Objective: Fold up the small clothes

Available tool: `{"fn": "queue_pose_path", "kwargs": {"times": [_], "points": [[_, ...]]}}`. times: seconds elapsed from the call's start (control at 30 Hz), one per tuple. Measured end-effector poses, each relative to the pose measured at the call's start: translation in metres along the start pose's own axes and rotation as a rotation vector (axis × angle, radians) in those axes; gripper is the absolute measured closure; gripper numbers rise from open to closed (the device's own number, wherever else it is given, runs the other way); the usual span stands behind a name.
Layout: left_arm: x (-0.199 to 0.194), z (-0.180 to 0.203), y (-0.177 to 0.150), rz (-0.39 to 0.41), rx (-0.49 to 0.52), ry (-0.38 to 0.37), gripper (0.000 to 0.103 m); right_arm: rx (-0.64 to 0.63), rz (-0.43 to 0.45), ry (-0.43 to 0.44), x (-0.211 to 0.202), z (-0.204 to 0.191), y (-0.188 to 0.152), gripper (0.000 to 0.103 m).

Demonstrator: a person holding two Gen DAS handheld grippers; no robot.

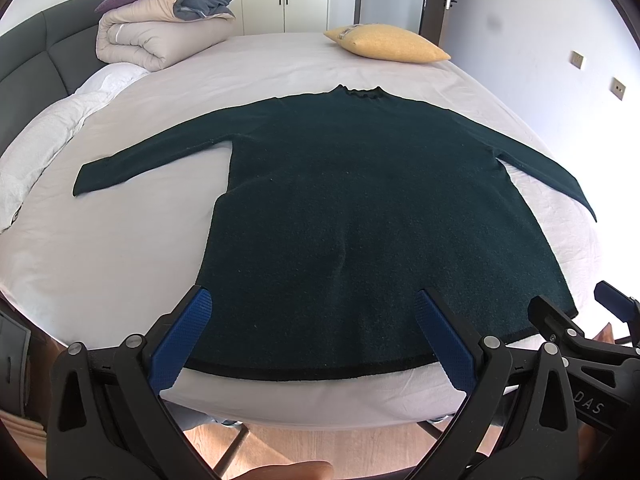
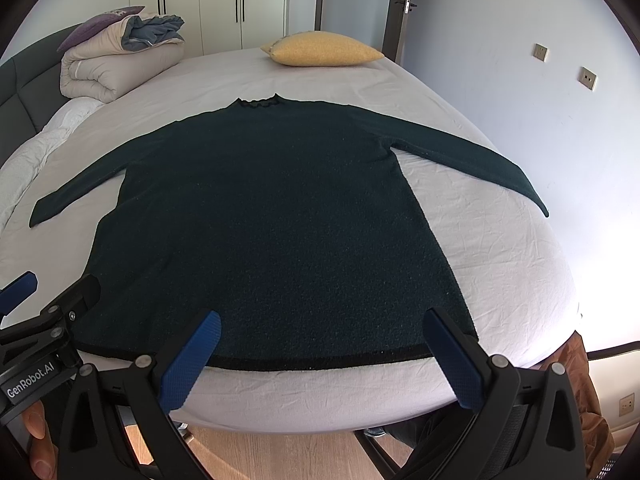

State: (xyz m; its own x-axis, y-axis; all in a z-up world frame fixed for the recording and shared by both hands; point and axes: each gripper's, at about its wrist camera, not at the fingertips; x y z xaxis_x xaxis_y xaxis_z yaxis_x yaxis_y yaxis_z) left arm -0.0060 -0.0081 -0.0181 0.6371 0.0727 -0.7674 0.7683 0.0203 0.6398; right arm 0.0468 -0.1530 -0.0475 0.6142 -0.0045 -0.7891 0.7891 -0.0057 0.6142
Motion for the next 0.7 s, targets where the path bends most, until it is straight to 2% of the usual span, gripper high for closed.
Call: {"fn": "queue_pose_path", "kwargs": {"times": [0.7], "points": [[0.0008,0.0010,0.0010,-0.007,-0.002,-0.010,0.000,-0.005,-0.004,-0.003,0.0080,-0.0002,-0.0062,0.000]]}}
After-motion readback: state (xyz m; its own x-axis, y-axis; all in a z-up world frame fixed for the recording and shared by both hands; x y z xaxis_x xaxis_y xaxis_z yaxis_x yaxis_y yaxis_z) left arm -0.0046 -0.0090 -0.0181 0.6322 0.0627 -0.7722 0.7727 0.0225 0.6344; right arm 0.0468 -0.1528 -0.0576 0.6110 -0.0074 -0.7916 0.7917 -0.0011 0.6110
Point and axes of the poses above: each gripper's, at about its wrist camera, not at the fingertips, and x roughly the way its jaws point, z to its right, y to its top, and after that the axes turned 5 degrees about y, right-handed
